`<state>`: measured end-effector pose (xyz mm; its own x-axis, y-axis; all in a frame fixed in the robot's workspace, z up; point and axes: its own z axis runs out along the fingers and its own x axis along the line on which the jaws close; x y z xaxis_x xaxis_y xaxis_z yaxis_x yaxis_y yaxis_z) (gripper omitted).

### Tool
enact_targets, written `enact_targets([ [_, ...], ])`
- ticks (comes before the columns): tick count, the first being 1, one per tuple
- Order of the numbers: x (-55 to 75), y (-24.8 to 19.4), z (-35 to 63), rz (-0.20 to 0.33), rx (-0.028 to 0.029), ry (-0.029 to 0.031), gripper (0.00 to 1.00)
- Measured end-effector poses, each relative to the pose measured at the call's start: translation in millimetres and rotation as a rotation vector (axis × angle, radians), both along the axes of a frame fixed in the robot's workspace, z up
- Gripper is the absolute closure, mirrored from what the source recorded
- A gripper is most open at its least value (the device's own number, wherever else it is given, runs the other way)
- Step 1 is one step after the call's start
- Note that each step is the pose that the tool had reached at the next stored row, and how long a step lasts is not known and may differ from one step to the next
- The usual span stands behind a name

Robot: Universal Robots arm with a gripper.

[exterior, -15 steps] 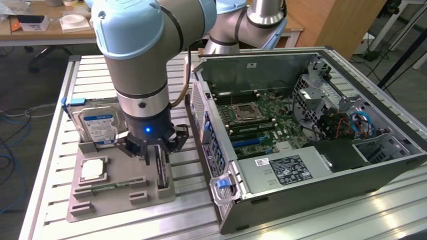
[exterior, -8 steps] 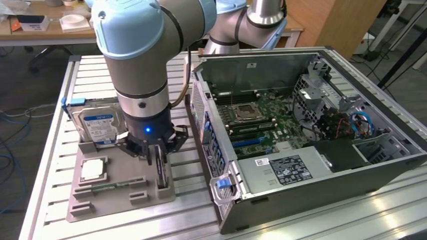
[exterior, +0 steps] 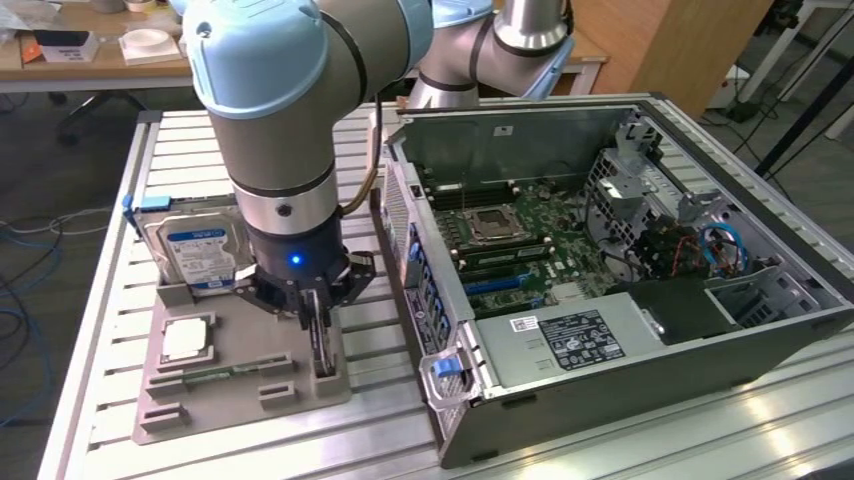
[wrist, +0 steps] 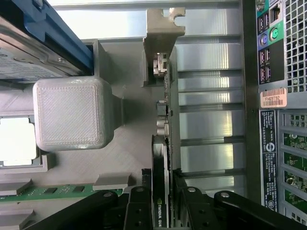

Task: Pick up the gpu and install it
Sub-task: 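Pick up the gpu and move the gpu toward the slot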

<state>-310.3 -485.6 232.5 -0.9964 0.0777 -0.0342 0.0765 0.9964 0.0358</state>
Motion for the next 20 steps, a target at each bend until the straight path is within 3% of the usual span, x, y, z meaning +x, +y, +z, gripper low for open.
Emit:
enact_targets([
  [3,3.9,0.0,0.0,0.000,0.0001,0.0053,0.69],
  [20,3.9,0.0,0.0,0.000,0.0000,0.0058,0.74],
])
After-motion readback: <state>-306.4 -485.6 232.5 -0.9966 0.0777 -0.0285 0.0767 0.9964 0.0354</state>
